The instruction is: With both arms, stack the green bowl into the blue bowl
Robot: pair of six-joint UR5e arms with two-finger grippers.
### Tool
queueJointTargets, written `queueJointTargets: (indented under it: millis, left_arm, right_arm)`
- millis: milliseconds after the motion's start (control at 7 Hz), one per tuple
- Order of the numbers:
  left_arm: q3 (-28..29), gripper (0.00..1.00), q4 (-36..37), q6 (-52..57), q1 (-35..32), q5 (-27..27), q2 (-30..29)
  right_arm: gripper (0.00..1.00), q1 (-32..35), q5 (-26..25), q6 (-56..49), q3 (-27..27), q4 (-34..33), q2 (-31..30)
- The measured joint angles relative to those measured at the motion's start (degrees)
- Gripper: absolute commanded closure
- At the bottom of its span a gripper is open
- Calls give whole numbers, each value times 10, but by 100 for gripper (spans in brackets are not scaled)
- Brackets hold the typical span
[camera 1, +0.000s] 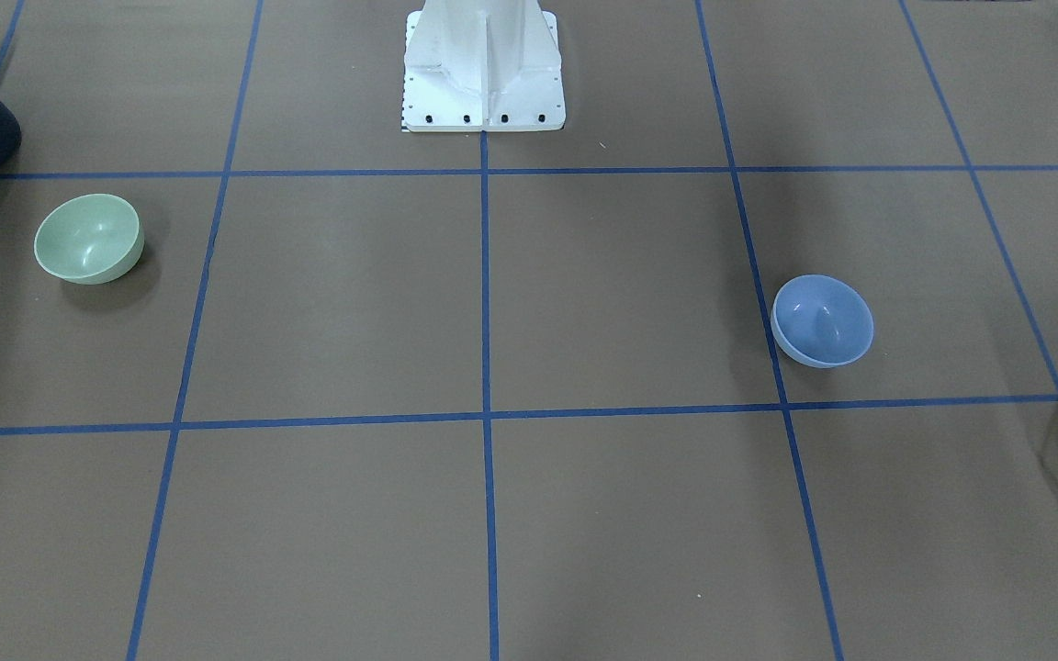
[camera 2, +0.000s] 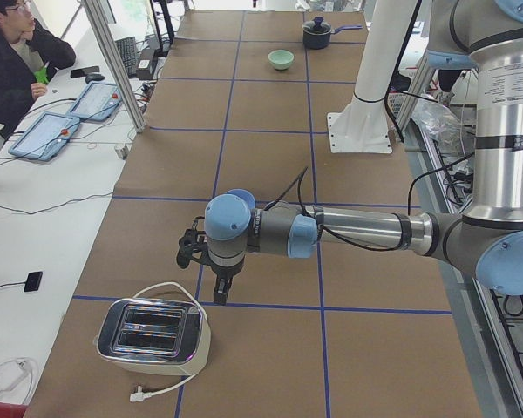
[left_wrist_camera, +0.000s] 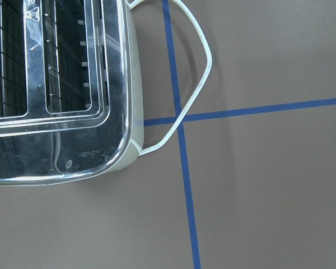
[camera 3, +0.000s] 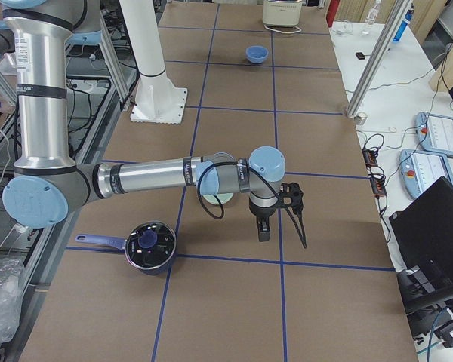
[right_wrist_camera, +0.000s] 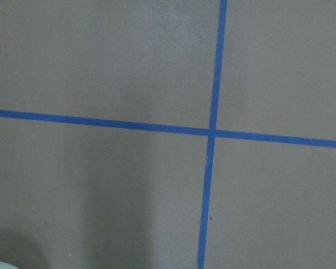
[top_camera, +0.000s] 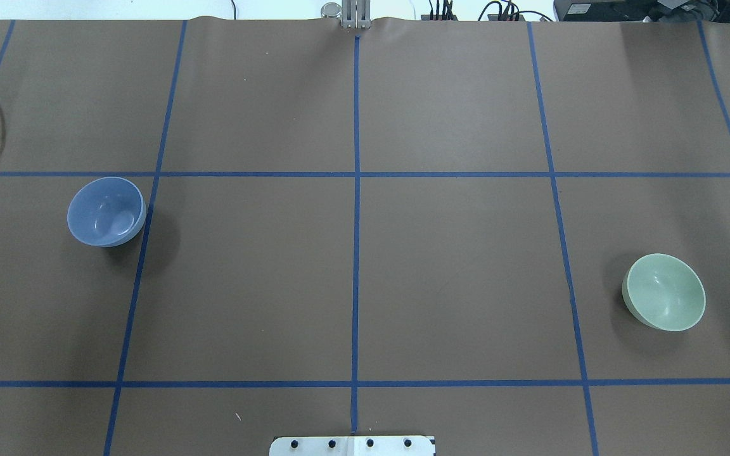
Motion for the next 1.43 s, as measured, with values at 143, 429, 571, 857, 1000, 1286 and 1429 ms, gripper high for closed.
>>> queueJointTargets:
  millis: [143, 429, 571, 857, 1000, 1286, 1429]
  left_arm:
    - [-2, 1, 0, 0, 0, 1, 1]
    - [-9, 2, 1, 0, 0, 2, 0]
    - [-13, 1, -2, 1, 0, 0, -2]
    - [-14, 1, -17, 1, 0, -5, -19]
    - [-12, 1, -21, 2, 0, -14, -28]
    - [-11, 2, -64, 1, 2, -41, -25]
    - [-12, 2, -96, -22, 15, -44, -26]
  right_arm:
    - [0, 0, 0, 0, 1, 0, 0]
    - [0, 0, 5, 2, 6, 0, 2]
    - [0, -1, 16, 2, 14, 2, 4]
    - [1, -19, 23, 2, 23, 28, 12]
    - [1, -35, 18, 3, 18, 56, 21]
    - [0, -68, 13, 5, 10, 84, 44]
    - [0, -79, 11, 5, 9, 87, 53]
